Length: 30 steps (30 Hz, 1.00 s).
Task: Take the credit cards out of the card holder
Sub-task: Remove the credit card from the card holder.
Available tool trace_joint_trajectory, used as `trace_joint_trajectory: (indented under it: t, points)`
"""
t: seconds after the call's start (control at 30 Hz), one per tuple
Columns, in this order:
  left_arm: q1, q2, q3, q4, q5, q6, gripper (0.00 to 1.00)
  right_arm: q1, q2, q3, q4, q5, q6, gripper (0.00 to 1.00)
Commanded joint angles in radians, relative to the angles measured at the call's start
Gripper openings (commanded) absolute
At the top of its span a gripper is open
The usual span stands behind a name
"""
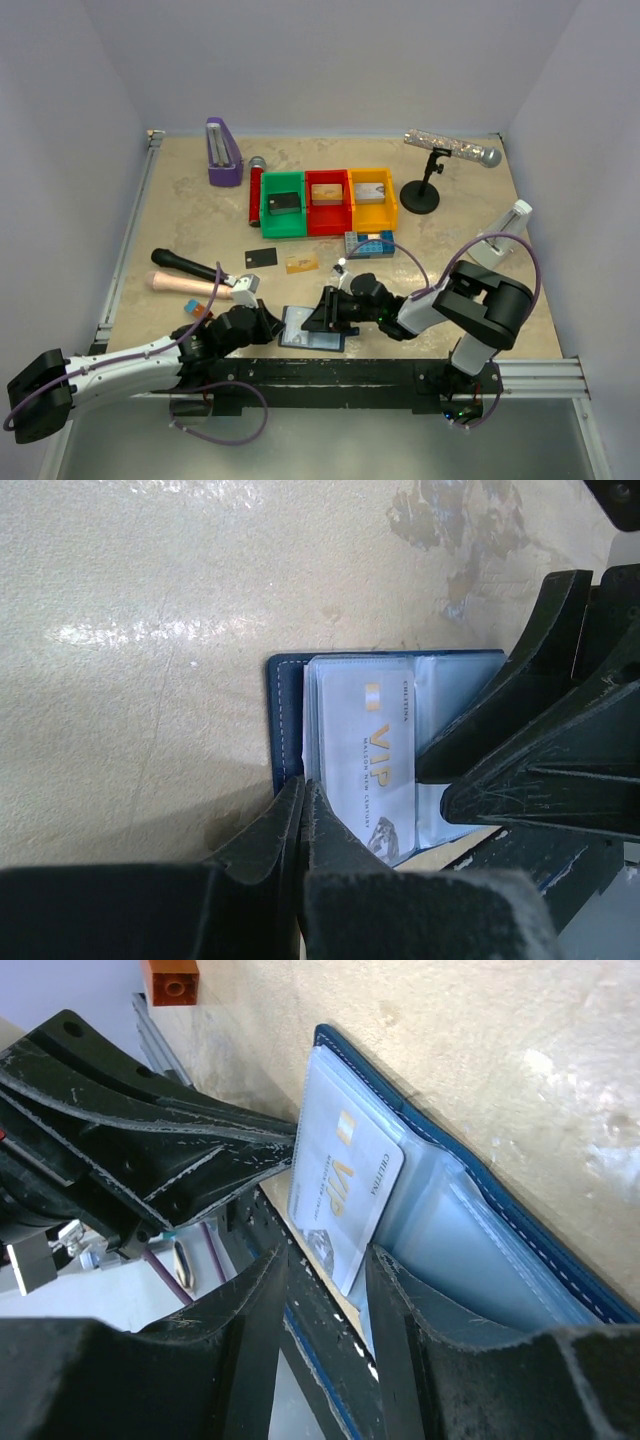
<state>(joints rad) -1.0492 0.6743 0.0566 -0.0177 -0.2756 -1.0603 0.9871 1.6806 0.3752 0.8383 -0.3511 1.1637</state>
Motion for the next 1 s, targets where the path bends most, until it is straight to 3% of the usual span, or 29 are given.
trace_joint_trajectory:
  t: [0.0,0.17,0.47,0.67,0.97]
  points:
    - [-0.005,0.002,-0.041,0.001,0.032,-0.013,0.00,-0.002,-0.077,0.051,-0.138,0.046,-0.039,0.42]
    - [-0.005,-0.019,-0.038,-0.019,0.016,-0.010,0.00,-0.002,-0.116,0.096,-0.358,0.064,-0.090,0.43]
    - [-0.005,0.005,-0.035,0.001,0.029,-0.009,0.00,-0.001,-0.071,0.136,-0.424,0.038,-0.099,0.44]
    - [-0.005,0.004,-0.037,0.001,0.036,-0.010,0.00,0.001,-0.045,0.139,-0.392,0.015,-0.092,0.44]
    - [-0.008,0.037,-0.050,0.061,0.053,-0.020,0.00,0.001,-0.053,0.087,-0.191,0.006,-0.048,0.44]
